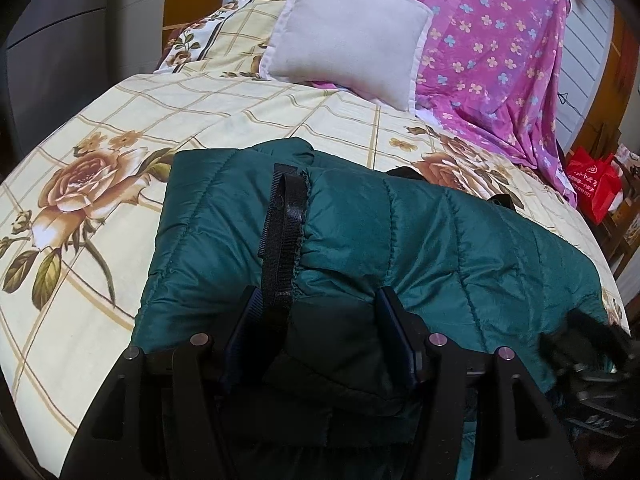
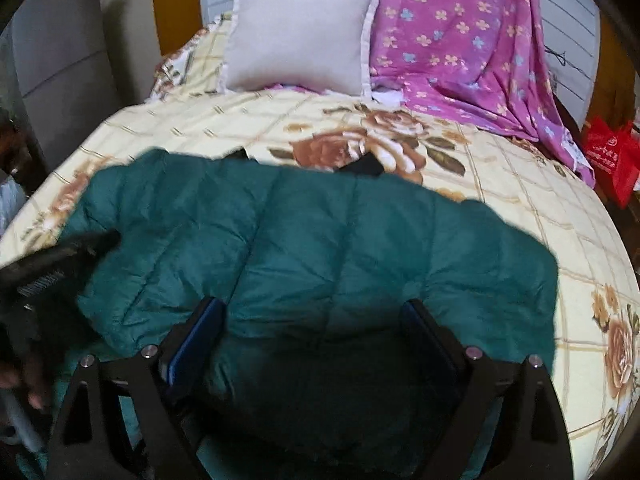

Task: Fold large clothes
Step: 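Fold the gripped jacket side over toward the middle with the left tool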

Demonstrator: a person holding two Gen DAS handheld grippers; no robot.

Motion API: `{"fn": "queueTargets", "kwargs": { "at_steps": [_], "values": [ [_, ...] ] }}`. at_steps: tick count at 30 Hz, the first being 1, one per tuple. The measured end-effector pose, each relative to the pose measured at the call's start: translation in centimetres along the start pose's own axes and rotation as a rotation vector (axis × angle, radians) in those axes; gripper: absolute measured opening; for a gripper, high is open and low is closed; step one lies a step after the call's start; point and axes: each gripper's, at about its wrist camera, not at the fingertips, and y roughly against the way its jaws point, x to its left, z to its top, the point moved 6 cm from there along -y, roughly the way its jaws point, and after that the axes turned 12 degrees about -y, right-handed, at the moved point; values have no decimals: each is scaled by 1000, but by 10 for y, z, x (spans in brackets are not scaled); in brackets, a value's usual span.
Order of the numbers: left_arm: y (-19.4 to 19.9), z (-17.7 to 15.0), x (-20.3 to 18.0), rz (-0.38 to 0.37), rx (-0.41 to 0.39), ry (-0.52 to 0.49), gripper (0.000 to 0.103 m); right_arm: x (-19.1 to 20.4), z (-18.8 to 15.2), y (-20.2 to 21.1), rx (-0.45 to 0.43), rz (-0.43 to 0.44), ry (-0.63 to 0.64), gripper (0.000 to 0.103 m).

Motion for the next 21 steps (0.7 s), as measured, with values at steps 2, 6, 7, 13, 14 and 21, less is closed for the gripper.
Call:
{"fn": "queueTargets", "kwargs": {
  "at_steps": [2, 6, 7, 13, 14, 21],
  "values": [
    [0, 0, 0, 5, -1, -6, 41, -3, 0, -3, 8, 13, -8, 94],
    [0, -1, 0, 5, -4, -7, 42, -13, 8, 16, 17, 66, -34, 93],
    [0, -1, 0, 5, -5, -7, 42, -22, 11, 26, -12, 62, -53, 93],
    [0, -1, -1, 12, -8, -15, 42, -80, 4, 38, -31, -41, -126, 93],
    [0, -1, -1, 12, -9, -17, 43, -88, 0, 32, -23, -75, -121, 93],
    [-3, -1, -5, 30, -4, -38, 46, -93, -4, 16, 10, -105, -110, 95]
  ]
}}
